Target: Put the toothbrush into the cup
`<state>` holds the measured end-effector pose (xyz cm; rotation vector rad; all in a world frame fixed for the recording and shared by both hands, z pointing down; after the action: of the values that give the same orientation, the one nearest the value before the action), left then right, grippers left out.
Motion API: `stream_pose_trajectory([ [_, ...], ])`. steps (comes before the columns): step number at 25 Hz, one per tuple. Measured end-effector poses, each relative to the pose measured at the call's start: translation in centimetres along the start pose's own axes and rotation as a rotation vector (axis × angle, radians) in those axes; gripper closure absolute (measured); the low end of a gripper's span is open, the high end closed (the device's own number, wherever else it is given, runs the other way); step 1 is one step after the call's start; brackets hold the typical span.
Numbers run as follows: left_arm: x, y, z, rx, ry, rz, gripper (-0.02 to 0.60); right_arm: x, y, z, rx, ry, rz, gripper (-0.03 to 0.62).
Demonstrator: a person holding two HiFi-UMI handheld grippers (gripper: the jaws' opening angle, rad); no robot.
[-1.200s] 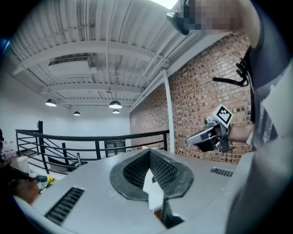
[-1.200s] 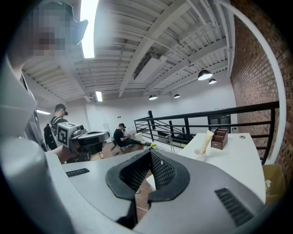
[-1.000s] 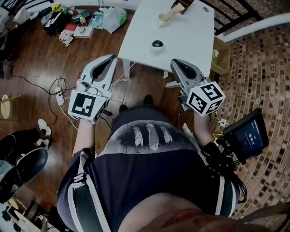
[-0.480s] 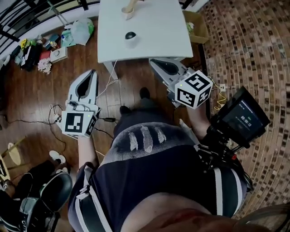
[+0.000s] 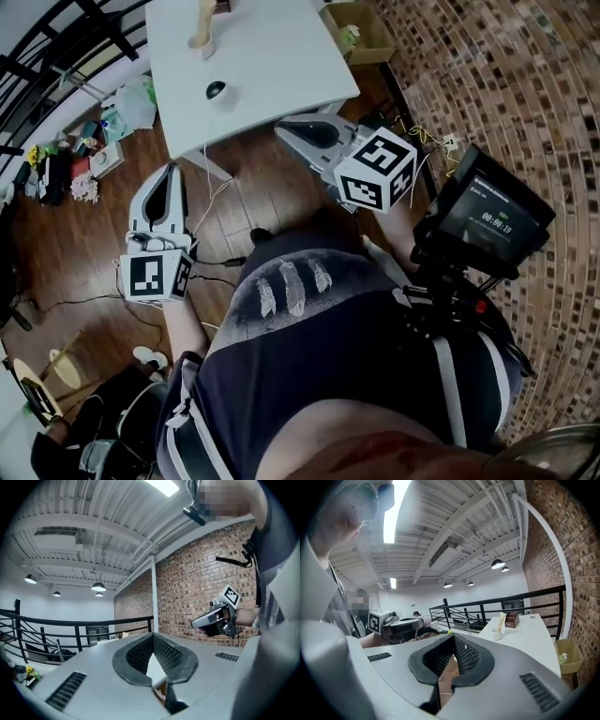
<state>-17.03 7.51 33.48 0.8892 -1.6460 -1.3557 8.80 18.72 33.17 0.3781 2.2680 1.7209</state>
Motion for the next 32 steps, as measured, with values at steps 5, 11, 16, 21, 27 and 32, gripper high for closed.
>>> stream_pose_trajectory([
  [5, -3.5, -0.8, -3.2, 0.013, 0.004, -0.008, 0.584, -2.7, 1.0, 3.4, -0.017, -0.003, -0.019, 0.594],
  [11, -9.9, 0.1, -7.3, 0.105, 0.082, -0.029, 0.584, -6.3, 3.0, 8.2, -0.044, 0.009, -0.085, 0.594],
  [16, -13.0, -0.4, -10.2, 0.148, 0.128, -0.061, 0.584, -8.3, 4.7, 11.6, -0.065, 0.048, -0.116, 0.594],
  [21, -15.0, -0.7, -11.5, 0.153, 0.142, -0.08, 0.584, -9.2, 5.1, 13.5, -0.088, 0.063, -0.121, 0.594],
  [27, -18.3, -0.4, -13.7, 0.147, 0.198, -0.111, 0.584, -10.3, 5.5, 16.2, -0.123, 0.061, -0.109, 0.594],
  [32, -20.6, 0.1, -15.3, 0.167, 0.227, -0.129, 0.584, -10.8, 5.9, 17.9, -0.134, 0.063, -0.095, 0.594],
])
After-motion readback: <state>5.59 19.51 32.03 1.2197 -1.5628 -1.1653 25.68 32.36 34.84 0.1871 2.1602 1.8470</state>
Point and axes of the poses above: the fingertips, and each gripper's own axes: z backward along the fingers, x to its left, y out of its underside, the point moved 9 cm from there along z, backward along the fingers, and after that the axes turned 10 degrees about z, right-handed, at the moved point
